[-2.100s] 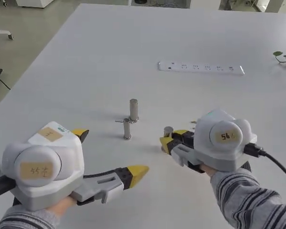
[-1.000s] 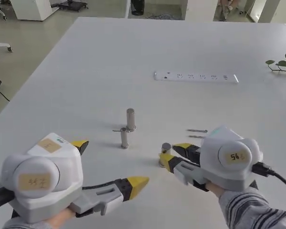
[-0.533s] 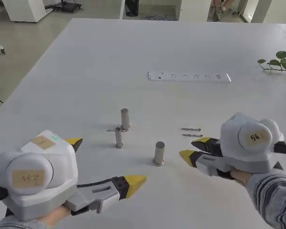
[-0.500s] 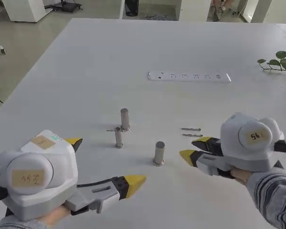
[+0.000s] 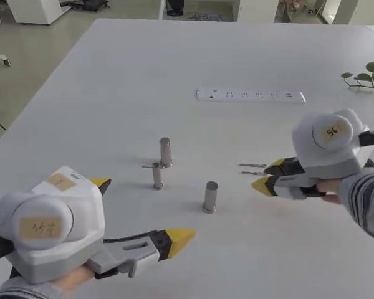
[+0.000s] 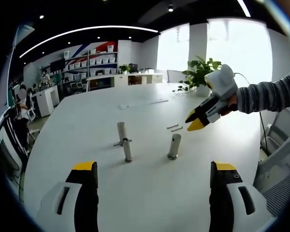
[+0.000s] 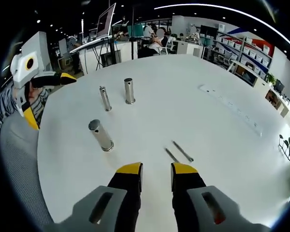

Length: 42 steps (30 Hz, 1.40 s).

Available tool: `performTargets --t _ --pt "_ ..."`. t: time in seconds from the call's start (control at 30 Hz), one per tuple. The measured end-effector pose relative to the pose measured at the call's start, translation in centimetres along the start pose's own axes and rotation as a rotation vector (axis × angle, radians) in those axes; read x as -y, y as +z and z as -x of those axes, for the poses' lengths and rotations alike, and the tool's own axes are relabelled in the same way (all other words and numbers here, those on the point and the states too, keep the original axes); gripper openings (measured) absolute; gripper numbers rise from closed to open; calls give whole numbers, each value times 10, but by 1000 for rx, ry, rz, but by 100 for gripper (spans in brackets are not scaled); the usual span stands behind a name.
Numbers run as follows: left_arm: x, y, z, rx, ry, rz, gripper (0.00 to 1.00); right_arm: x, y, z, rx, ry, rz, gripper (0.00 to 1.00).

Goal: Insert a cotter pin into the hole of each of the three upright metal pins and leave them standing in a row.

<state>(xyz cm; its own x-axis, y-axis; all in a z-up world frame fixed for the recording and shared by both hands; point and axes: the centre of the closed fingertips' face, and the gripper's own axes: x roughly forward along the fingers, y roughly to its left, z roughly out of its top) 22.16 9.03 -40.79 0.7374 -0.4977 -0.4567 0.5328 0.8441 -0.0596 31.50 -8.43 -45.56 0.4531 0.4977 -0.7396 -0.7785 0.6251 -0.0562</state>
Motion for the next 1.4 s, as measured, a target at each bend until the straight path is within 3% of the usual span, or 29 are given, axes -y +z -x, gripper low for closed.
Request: performTargets --t 0.1,0.67,1.07,1.4 --pt "0 0 0 -1 1 1 96 3 2 -3 -17 26 -25 19" --pt "0 -8 -3 -12 -7 31 94 25 -14 -20 -150 76 41 15" --pt "6 -10 -6 -24 -28 30 92 32 -19 -27 -219 104 106 13" --pt "3 -11 -5 -26 -25 37 90 32 -24 -29 -266 137 148 9"
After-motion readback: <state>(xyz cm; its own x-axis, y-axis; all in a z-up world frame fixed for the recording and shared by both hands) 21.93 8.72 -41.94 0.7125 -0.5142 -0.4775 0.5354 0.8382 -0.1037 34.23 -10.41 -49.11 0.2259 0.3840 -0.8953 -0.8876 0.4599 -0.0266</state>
